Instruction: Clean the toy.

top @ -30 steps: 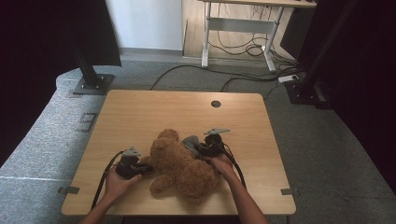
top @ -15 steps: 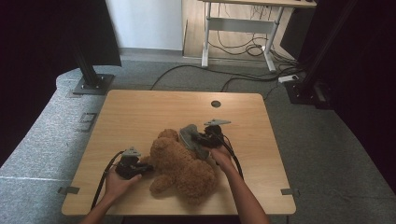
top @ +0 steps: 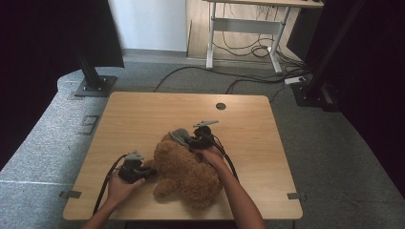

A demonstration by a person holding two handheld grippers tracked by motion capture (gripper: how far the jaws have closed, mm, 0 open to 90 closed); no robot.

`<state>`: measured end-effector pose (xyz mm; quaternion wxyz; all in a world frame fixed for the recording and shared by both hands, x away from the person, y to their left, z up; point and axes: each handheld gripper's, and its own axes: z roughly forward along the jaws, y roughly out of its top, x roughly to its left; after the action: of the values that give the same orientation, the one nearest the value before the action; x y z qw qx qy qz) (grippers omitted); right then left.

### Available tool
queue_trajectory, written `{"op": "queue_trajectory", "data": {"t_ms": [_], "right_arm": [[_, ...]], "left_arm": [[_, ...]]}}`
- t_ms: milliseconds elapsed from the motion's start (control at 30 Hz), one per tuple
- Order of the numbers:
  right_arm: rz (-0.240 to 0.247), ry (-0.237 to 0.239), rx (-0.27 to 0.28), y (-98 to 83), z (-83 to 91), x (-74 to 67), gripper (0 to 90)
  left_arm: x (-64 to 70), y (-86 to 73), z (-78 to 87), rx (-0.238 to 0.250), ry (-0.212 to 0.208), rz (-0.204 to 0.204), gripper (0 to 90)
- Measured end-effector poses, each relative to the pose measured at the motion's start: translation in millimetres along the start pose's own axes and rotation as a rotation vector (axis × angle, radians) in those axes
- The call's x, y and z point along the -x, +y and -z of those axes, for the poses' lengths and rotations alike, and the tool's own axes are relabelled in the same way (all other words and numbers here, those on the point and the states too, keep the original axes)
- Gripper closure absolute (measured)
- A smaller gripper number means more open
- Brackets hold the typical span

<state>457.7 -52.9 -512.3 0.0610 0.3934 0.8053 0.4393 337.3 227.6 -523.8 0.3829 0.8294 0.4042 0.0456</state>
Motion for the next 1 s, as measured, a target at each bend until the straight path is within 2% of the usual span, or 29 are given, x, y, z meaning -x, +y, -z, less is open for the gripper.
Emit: {"op": "queue_trajectory", "data": {"t_ms": [67,200,400,533,733,833,1000], "right_arm": [[0.004,-0.026,-0.013,-1.9,3.0,2.9,78.0],[-0.017,-0.053,-0.017,-7.4,11.0,11.0,78.0],[-0.042,-0.074,-0.013,-16.8,24.5,21.0,78.0],[-0.045,-0.079,0.035,-16.7,40.2,23.2,78.0],[-0.053,-0.059,0.134,-11.8,75.6,18.4,78.0],[-0.059,-0.036,0.185,-15.5,96.0,12.8,78.1],[-0.051,-0.026,0.219,-26.2,122.3,4.5,78.1]], "left_arm": [[0.3,0.0,-0.1,0.000,0.001,0.000,81.0],[0.6,-0.1,0.0,0.000,0.003,-0.001,81.0],[0.6,-0.1,0.0,0.001,0.003,0.001,80.9],[0.6,-0.1,0.0,0.001,0.003,0.002,80.9],[0.8,-0.1,0.0,0.001,0.005,0.002,80.9],[0.7,0.0,0.0,0.001,0.005,0.003,80.9],[0.6,0.2,0.2,0.002,0.005,0.007,80.9]]}}
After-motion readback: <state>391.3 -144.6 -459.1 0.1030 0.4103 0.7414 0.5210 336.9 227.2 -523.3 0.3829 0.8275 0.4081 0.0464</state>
